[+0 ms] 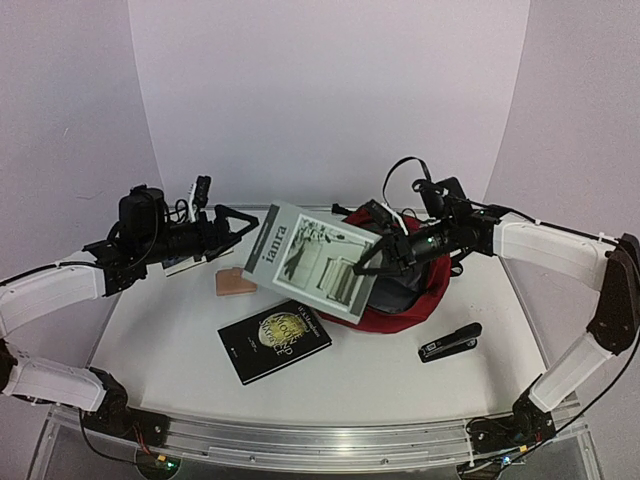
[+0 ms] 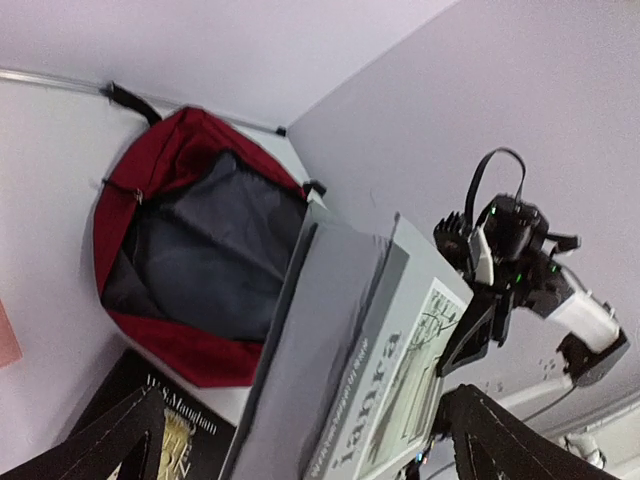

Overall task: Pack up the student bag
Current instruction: Pick up the book from the center of the board.

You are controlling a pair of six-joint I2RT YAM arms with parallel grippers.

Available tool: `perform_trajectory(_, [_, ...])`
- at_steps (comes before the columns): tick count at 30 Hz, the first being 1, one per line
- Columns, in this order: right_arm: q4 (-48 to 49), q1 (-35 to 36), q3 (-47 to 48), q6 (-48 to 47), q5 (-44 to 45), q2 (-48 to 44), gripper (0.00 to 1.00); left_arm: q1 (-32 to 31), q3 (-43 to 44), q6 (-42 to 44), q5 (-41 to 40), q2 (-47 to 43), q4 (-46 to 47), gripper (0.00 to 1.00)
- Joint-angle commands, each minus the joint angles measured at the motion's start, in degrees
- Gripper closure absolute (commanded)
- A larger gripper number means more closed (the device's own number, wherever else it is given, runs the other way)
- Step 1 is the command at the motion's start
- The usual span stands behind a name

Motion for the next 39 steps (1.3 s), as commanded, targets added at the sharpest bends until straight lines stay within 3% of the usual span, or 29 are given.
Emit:
perform_trajectory(1, [-14.1,0.3,0.7,-16.9,-4.3,-3.9,0.71,0.1,2.4,7.2,10.9,1.7,-11.5,0.00])
perform_trajectory(6, [-18.7,0.3,1.3,-22.6,-6.2,-4.3,0.72,-0.2,2.5,8.3,22.8,3.7,-9.3,0.00])
perform_trajectory(17, [-19.9,0.4,4.3,-23.1,-9.8,-0.7,0.73,-2.6,-0.5,6.5,29.5,3.7,-0.3,0.08])
perform_trajectory(23, [-20.0,0.5,5.2,-23.4,-9.8,0.2,0.71,-3.3,-0.6,4.7,30.2,5.8,2.0,0.27])
perform_trajectory(28, [-20.3,0.5,6.1,-23.2,-9.7,1.2,0.70,-3.6,-1.9,1.8,31.3,6.7,7.6,0.51])
perform_trajectory(31, [-20.5,0.5,7.2,-23.5,-9.1,1.7,0.68,-3.6,-2.4,0.7,30.9,6.6,10.0,0.54])
perform_trajectory(33, [-20.6,0.4,8.4,-23.3,-7.8,2.2,0.63,-3.6,-2.5,-0.2,31.2,7.2,11.3,0.57])
perform_trajectory(35, [-20.7,0.1,10.2,-22.5,-4.2,2.9,0.45,-3.6,-2.8,-1.3,30.4,7.5,12.9,0.61])
perform_trajectory(37, [-20.8,-0.7,12.7,-22.1,1.9,3.7,0.31,-3.6,-3.0,-2.0,27.8,7.3,12.7,0.65])
perform_trajectory(39, [-20.8,-1.5,15.4,-21.7,10.6,4.0,0.25,-3.6,-3.2,-2.8,22.7,6.5,11.6,0.70])
